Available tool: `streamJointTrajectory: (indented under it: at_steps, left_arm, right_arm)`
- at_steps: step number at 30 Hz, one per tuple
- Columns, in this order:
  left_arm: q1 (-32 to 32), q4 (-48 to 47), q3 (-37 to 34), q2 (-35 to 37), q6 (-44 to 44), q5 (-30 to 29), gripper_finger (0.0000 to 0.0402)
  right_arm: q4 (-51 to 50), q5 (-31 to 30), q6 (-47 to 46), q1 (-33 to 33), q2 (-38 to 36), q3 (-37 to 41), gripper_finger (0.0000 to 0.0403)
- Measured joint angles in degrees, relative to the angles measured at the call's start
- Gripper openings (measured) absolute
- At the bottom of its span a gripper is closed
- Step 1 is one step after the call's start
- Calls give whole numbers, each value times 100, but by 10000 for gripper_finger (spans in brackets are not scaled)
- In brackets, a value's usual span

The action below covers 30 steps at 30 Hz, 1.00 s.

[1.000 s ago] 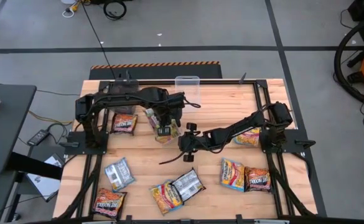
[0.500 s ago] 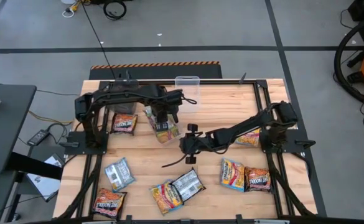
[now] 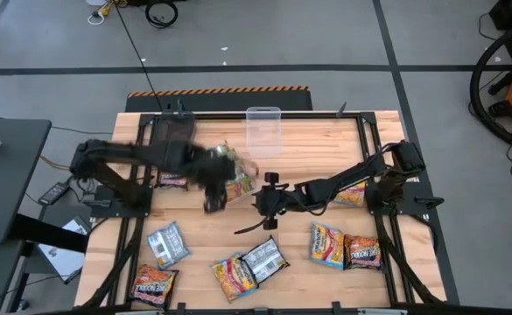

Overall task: Sort Maruchan noodles
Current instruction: Adjust the bottom transparent bin

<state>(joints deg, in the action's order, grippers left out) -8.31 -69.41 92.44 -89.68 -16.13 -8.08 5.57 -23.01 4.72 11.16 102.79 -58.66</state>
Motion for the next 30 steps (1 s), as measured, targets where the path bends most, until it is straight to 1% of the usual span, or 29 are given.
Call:
streamJointTrajectory:
  at_steps: [2,4,6,9,11,15,19,23,26,30]
  left_arm:
    - [-562,-30,-9,-25,-389,-461,120]
    - [-1036,-22,-8,-52,-911,-976,120]
    - [-1358,-22,-9,-122,-1450,-1290,120]
    - [-1699,180,-234,-141,-2278,-1596,120]
    - [-1924,211,-426,-140,-2798,-1646,120]
    - [-2407,238,-827,-141,-3808,-1760,120]
    - [-2670,284,-1220,-141,-4592,-1876,120]
    - [-2822,431,-1446,-141,-4925,-1915,120]
    - [-2840,757,-1572,-141,-4924,-1905,120]
    - [-2811,1078,-1600,-141,-4777,-1937,120]
  right_arm:
    - [316,-130,57,2,-22,233,145]
    - [395,-377,294,9,-41,332,145]
    - [463,-374,624,-6,-41,332,145]
    - [639,396,895,-196,9,261,145]
    - [275,731,899,-321,12,72,145]
    - [-460,909,1057,-439,12,-426,145]
    - [-770,1250,1330,-584,12,-693,145]
    - [-1066,1601,1437,-817,16,-723,145]
    - [-1077,1759,1598,-982,16,-723,144]
    - [-1100,2252,1746,-1157,26,-723,141]
